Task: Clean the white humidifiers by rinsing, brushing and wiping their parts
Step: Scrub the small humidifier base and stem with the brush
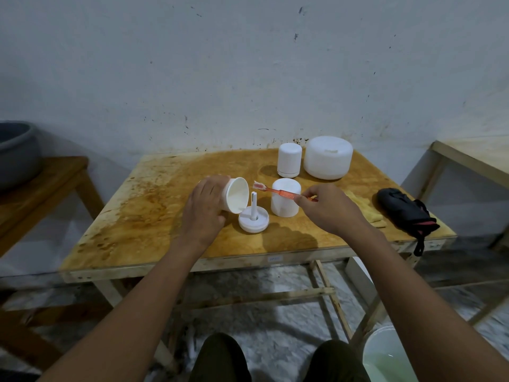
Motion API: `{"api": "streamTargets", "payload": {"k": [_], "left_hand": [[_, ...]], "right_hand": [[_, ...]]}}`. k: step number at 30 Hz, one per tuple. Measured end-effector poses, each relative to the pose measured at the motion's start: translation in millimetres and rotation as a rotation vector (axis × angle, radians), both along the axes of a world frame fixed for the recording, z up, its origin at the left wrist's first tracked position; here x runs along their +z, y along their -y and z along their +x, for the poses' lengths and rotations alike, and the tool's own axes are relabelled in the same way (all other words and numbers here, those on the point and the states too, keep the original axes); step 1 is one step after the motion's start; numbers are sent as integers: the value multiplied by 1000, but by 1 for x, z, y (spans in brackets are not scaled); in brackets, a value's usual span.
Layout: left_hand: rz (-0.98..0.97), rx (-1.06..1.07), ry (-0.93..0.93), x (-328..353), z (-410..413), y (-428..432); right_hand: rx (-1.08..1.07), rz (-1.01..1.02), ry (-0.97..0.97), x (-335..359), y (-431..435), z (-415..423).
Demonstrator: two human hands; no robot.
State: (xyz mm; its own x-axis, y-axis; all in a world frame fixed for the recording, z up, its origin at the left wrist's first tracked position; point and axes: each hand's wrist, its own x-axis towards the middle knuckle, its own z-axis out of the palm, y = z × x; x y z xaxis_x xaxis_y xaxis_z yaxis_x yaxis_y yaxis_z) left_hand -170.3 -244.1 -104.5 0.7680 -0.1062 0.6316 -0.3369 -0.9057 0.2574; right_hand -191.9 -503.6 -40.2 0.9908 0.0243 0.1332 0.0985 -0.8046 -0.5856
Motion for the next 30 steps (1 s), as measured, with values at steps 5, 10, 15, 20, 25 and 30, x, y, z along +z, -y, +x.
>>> {"api": "streamTargets", "payload": {"k": [5,10,15,20,25,30], "left_hand": [[25,-17,24,3,-2,2],[32,-24,39,4,-4,4],[6,-19,41,4,-4,4],[-51,17,-27,1,-1,2],[-94,50,-53,2,-1,3],[-206,76,-81,4,4,2]], "right_hand": [[-1,8,-5,-1,1,1],[-1,-3,-6,-1,1,2],[3,-11,1,0,1,2],[1,-17,0,-3,1,3],[-3,-22,1,-5,1,4],[-9,-12,-1,-8,1,3]]}}
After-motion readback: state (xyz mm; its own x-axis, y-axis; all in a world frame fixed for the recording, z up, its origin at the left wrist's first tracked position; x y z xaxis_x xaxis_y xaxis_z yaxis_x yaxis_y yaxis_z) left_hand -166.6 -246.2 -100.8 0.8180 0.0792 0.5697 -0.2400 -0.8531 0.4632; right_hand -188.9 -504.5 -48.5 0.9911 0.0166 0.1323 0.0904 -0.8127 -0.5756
